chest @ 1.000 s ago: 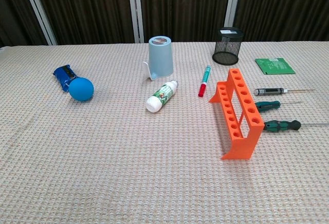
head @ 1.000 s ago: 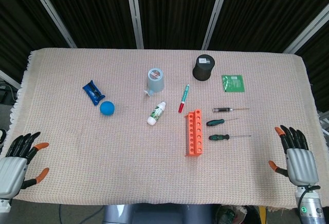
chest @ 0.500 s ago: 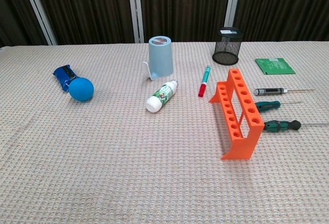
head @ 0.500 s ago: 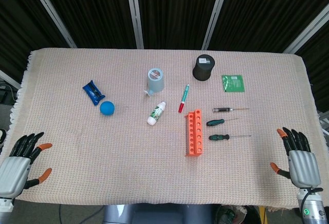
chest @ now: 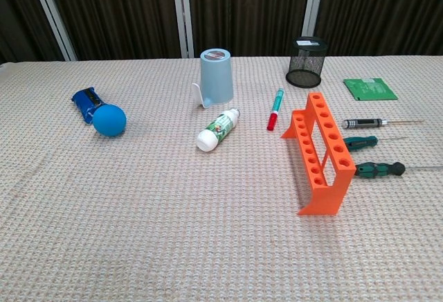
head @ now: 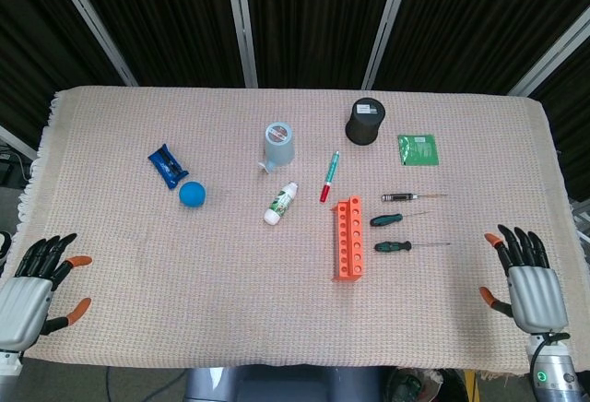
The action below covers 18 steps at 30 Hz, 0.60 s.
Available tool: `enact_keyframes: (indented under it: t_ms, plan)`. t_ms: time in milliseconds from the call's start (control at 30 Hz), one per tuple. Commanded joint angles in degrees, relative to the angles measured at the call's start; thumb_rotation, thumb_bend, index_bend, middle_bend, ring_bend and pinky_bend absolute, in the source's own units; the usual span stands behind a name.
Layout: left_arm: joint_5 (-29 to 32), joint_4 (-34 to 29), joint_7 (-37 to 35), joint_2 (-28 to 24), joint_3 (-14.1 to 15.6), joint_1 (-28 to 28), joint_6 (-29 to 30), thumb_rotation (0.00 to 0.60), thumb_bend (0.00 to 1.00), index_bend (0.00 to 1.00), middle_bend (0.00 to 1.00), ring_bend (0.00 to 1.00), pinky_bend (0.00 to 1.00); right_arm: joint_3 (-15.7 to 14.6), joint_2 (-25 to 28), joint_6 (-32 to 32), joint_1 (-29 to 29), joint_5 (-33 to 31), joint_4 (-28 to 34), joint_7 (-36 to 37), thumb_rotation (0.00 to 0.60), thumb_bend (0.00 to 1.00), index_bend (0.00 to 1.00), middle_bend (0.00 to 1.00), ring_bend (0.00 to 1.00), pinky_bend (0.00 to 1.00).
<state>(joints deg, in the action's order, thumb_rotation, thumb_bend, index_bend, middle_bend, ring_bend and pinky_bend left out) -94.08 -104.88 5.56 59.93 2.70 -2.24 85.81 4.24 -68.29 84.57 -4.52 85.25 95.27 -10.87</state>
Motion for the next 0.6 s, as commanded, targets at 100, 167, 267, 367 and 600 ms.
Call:
enact_keyframes:
  t_ms: [100,167,267,367,600]
  plan:
    - [0.26,-0.41,0.74,0.16,-0.54,-0.74,-0.70,0.600,0.26,0.30,0.04,0.00,0.00,1.55,0.40,-3.03,-3.50,0.80,1.22,-4.60,0.600,0.17,0.23,0.08,0.00,0.00]
    - [0.13,-0.71,0.96,0.19,-0.75,-1.31,-1.31,0.600,0.26,0.30,0.04,0.00,0.00,2.37,0.44,-5.54,-5.67,0.74,1.77,-6.03,0.600,0.17,0.26,0.09,0.00,0.00]
    - [0.30,-1.05,1.25,0.16,-1.16,-1.95,-1.88,0.600,0.26,0.30,0.04,0.00,0.00,3.67,0.07,-9.65,-8.85,-0.74,2.27,-8.77,0.600,0.19,0.29,0.09,0.00,0.00]
    - [0.47,-1.17,1.26,0.08,-1.34,-2.27,-2.16,0.600,0.26,0.30,0.04,0.00,0.00,4.24,-0.44,-12.43,-10.90,-2.09,2.68,-11.20,0.600,0.20,0.32,0.09,0.00,0.00]
    - [0.93,-1.22,1.22,-0.16,-1.68,-3.05,-2.94,0.600,0.26,0.31,0.04,0.00,0.00,5.11,-3.73,-20.94,-17.16,-8.00,2.59,-20.80,0.600,0.20,0.33,0.09,0.00,0.00]
